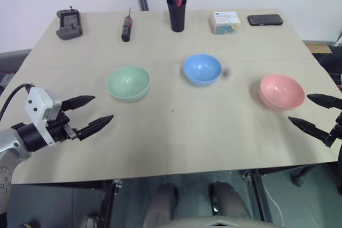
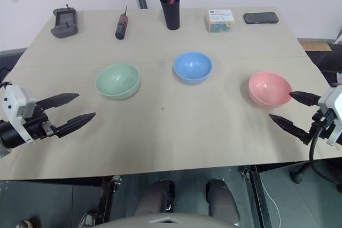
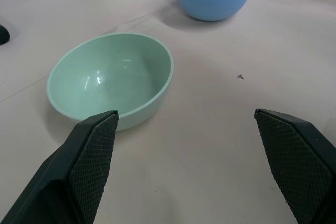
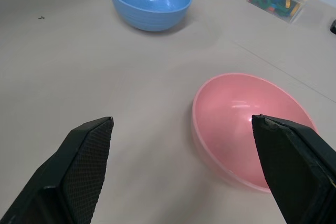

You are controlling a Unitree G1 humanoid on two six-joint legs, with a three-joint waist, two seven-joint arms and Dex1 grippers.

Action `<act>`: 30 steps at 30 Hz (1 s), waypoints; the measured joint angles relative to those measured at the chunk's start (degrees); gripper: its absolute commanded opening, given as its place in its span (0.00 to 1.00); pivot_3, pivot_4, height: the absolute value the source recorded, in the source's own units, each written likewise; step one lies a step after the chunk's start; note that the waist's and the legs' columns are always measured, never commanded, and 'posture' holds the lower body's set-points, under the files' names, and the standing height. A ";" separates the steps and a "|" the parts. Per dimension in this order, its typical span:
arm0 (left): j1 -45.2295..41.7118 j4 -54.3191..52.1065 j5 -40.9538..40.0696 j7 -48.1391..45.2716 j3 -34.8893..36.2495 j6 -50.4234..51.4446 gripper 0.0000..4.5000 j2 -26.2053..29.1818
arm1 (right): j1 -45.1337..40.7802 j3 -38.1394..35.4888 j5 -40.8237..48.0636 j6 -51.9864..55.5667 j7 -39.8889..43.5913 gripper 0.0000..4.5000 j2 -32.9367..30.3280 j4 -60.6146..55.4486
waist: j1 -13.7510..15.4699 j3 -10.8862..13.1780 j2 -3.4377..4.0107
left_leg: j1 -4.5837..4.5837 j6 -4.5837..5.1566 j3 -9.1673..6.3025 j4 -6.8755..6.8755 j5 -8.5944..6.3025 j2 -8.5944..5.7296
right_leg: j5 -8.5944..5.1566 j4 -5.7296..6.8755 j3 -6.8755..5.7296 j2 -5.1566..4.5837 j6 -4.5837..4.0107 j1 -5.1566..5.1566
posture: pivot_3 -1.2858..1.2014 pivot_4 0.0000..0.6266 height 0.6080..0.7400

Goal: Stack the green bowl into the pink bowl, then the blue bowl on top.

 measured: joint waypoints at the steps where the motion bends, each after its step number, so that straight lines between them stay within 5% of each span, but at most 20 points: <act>1: -0.06 0.05 0.00 0.02 0.00 0.00 0.98 -0.01 | 0.00 0.00 0.00 0.00 0.00 0.98 0.00 0.00 | 0.00 0.00 0.00 | 0.00 0.00 0.00 0.00 0.00 0.00 | 0.00 0.00 0.00 0.00 0.00 0.00 | 0.52 0.24 1.00; 17: -6.13 -1.04 1.19 6.34 -8.72 -0.58 0.98 -4.80 | -8.02 10.68 -1.84 0.26 -6.75 0.98 1.76 -1.86 | 0.12 0.00 -0.01 | 0.02 0.00 -0.23 0.05 0.00 -0.01 | 0.02 0.08 0.03 0.00 0.01 0.00 | 0.52 0.24 1.00; 27: -10.55 -6.55 0.38 4.27 -20.29 -7.27 0.98 -13.77 | -17.68 27.17 -16.54 3.51 -18.34 0.98 4.29 9.50 | 0.19 -0.01 0.01 | 0.02 -0.01 -0.18 0.08 0.01 -0.06 | 0.03 0.15 0.06 0.00 -0.01 -0.04 | 0.52 0.24 1.00; 30: -11.72 -6.57 -2.70 0.13 -22.05 -6.67 1.00 -12.93 | -22.36 30.57 -18.96 3.49 -18.67 0.79 5.18 15.67 | 0.00 0.00 0.03 | 0.02 -0.01 -0.10 0.08 0.01 -0.07 | 0.02 0.17 0.05 0.00 -0.01 -0.04 | 0.52 0.24 1.00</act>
